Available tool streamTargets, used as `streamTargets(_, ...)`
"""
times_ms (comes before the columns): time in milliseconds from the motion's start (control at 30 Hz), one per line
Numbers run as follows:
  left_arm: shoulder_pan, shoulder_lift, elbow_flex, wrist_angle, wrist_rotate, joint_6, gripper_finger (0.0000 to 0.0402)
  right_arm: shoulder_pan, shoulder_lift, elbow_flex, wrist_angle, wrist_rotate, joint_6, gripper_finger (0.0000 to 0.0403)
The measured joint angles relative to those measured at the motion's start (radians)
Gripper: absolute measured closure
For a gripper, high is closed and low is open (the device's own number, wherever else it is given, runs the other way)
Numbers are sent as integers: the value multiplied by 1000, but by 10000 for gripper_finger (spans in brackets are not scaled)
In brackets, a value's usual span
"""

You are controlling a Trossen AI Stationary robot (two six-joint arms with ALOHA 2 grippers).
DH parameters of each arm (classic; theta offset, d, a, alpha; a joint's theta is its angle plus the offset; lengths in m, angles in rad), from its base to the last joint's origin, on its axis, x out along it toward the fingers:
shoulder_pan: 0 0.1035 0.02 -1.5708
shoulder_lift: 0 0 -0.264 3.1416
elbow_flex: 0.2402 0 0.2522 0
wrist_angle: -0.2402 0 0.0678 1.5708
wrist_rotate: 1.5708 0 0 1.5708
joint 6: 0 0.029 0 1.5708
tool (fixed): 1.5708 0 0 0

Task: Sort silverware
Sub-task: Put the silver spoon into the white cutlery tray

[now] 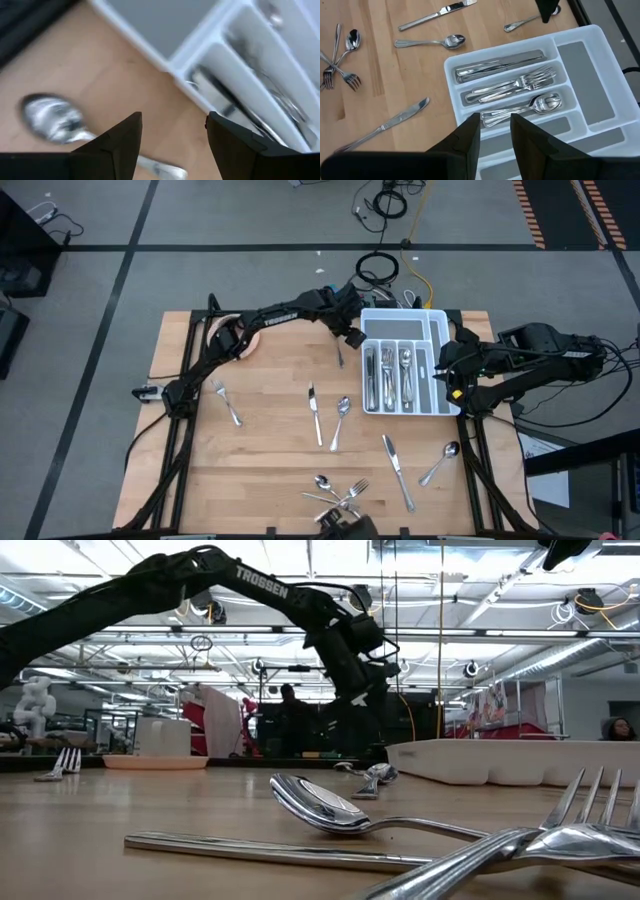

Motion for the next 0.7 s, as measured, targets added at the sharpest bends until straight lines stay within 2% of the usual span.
streamTargets(67, 13, 4, 0, -2, -36, -48, 185, 0, 0, 0, 4, 0, 2, 303)
streamTargets(267, 86, 24, 1, -54, -29, -188, 198, 0, 0, 0, 34, -1, 22, 303)
streamTargets(500, 112, 24, 0, -35, -45, -160, 228, 0, 0, 0, 53, -2, 29, 303)
streamTargets(700, 100, 72, 0, -21, -69, -156, 258, 0, 0, 0, 64, -1, 28, 303)
